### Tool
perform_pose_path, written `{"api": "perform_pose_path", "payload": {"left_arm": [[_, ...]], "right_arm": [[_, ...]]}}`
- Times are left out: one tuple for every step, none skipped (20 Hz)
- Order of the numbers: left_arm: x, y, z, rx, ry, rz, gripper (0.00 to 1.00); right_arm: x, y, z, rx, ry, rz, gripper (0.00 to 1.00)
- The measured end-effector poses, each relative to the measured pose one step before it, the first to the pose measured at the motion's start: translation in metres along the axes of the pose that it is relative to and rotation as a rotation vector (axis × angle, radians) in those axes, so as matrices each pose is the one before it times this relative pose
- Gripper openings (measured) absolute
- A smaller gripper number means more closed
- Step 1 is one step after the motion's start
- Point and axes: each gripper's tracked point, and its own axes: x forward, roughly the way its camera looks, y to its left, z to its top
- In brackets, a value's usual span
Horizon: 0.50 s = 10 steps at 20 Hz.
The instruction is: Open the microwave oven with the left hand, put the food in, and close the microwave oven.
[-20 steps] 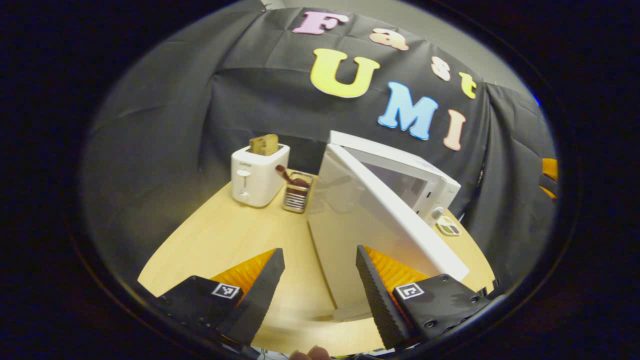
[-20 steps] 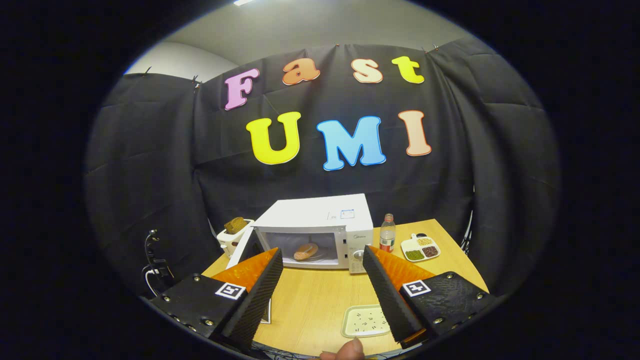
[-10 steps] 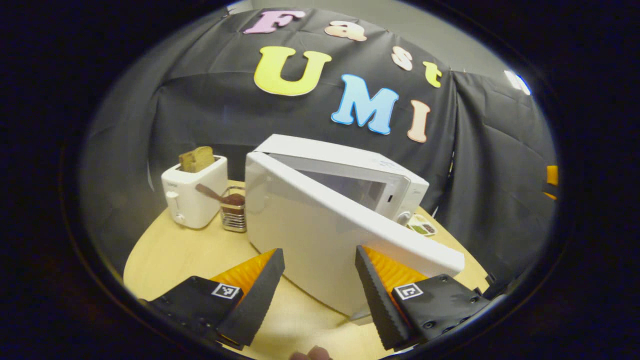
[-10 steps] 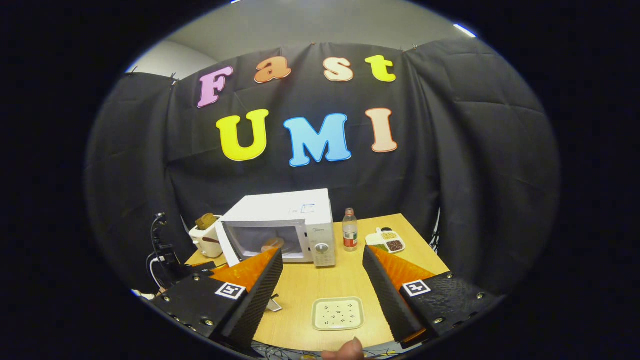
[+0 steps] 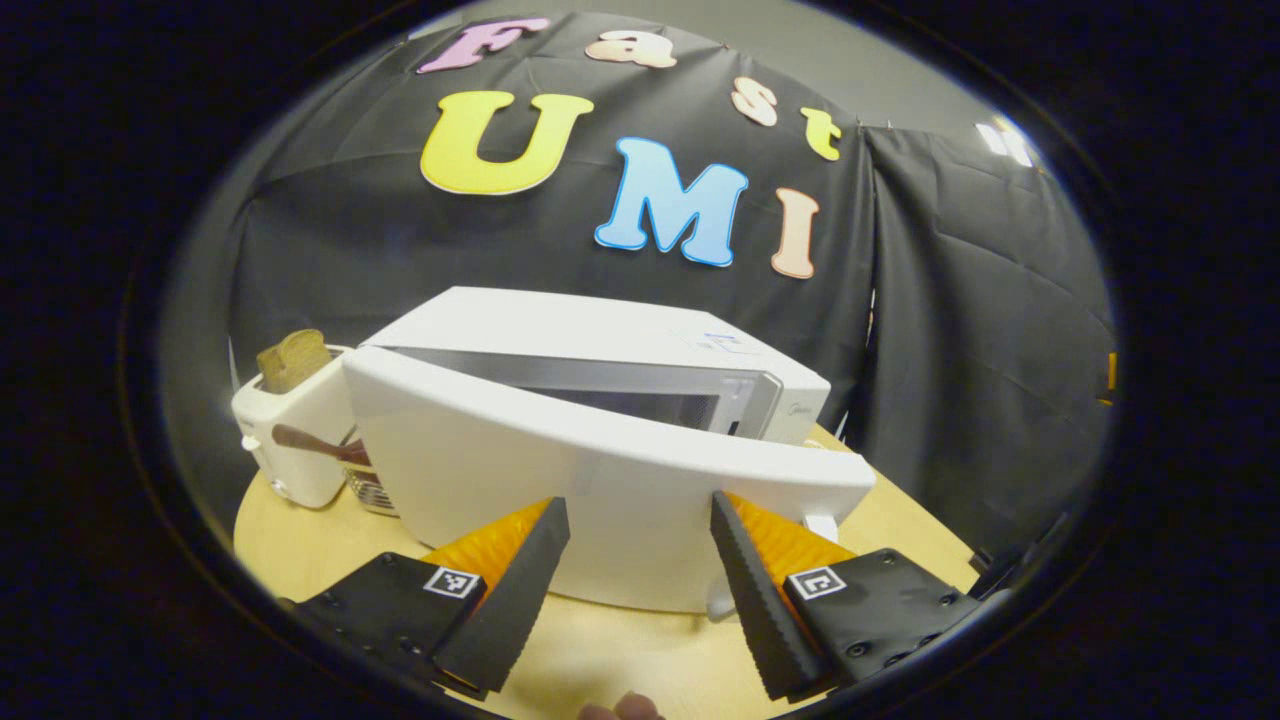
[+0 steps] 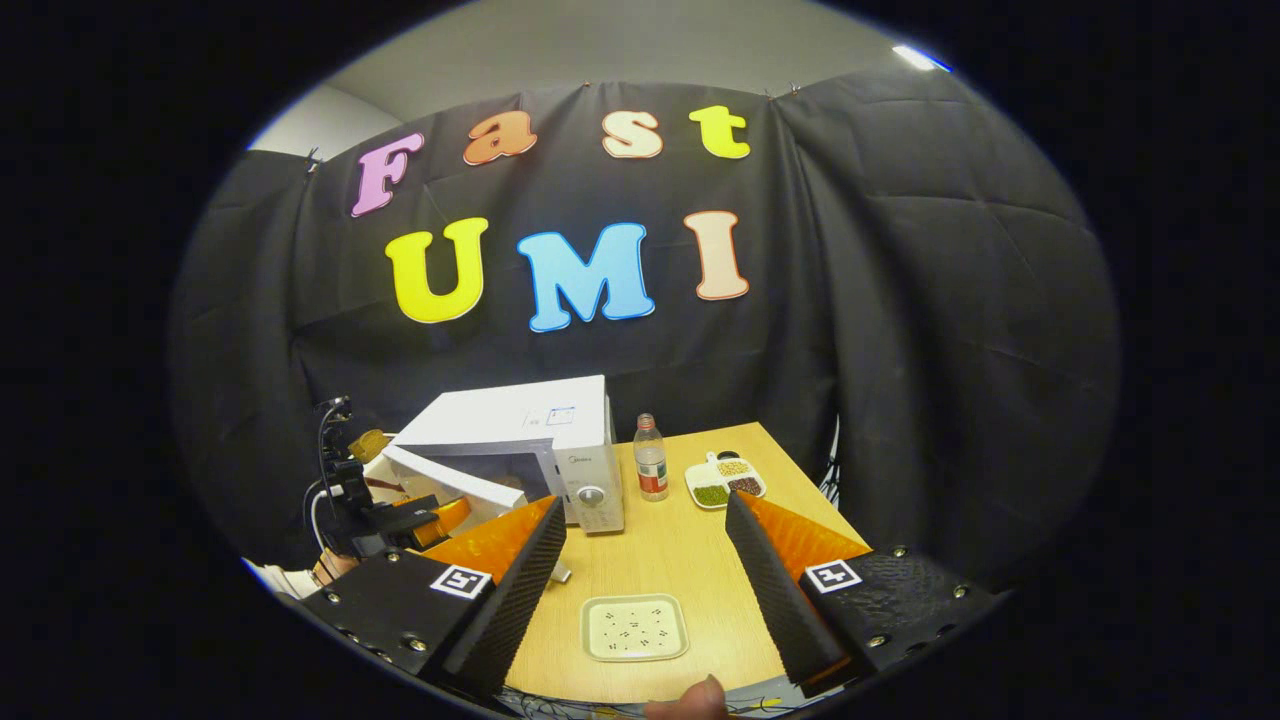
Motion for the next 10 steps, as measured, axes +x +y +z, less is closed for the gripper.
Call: {"api": "perform_pose_path", "payload": {"left_arm": [[0.00866,-0.00253,0.00410,0.00625,-0.00128,-0.00543,1.00],[0.00818,-0.00041,0.00238,0.00877,-0.00329,0.00214,1.00],[0.00889,-0.00107,0.00186,0.00590,-0.00244,-0.00748,1.00],[0.00635,-0.00223,0.00005,0.00706,-0.00067,-0.00353,0.93],[0.00828,-0.00044,0.00002,0.00541,0.00515,0.00237,0.96],[0.00807,-0.00042,0.00021,0.00310,0.00308,-0.00178,0.96],[0.00733,-0.00068,0.00165,0.00159,-0.00033,0.00186,1.00],[0.00799,0.00054,0.00413,0.00071,-0.00080,0.00578,1.00],[0.00693,0.00129,0.00442,-0.00252,-0.00108,0.00570,1.00],[0.00268,0.00137,-0.00156,-0.01817,0.01552,0.00587,1.00]], "right_arm": [[0.00331,-0.00186,-0.00132,0.00588,0.00402,-0.00318,0.98],[0.00202,-0.00238,-0.00023,0.00196,0.00119,-0.00488,0.98],[0.00204,-0.00296,0.00041,-0.00034,-0.00005,-0.00855,0.98],[0.00064,-0.00407,-0.00085,0.00050,0.00039,-0.01036,0.99],[-0.00024,-0.00219,-0.00056,0.00305,0.00211,-0.00863,0.98],[-0.00142,-0.00207,0.00056,0.00401,-0.00091,-0.00706,0.99],[-0.00040,-0.00270,0.00028,-0.00009,-0.00189,-0.00740,0.98],[0.00065,-0.00341,0.00050,-0.00281,0.00135,-0.00951,0.98],[0.00091,-0.00220,-0.00226,0.00005,0.00641,-0.00691,0.98],[0.00181,-0.00134,-0.00148,0.00568,0.00690,-0.00304,0.98]]}}
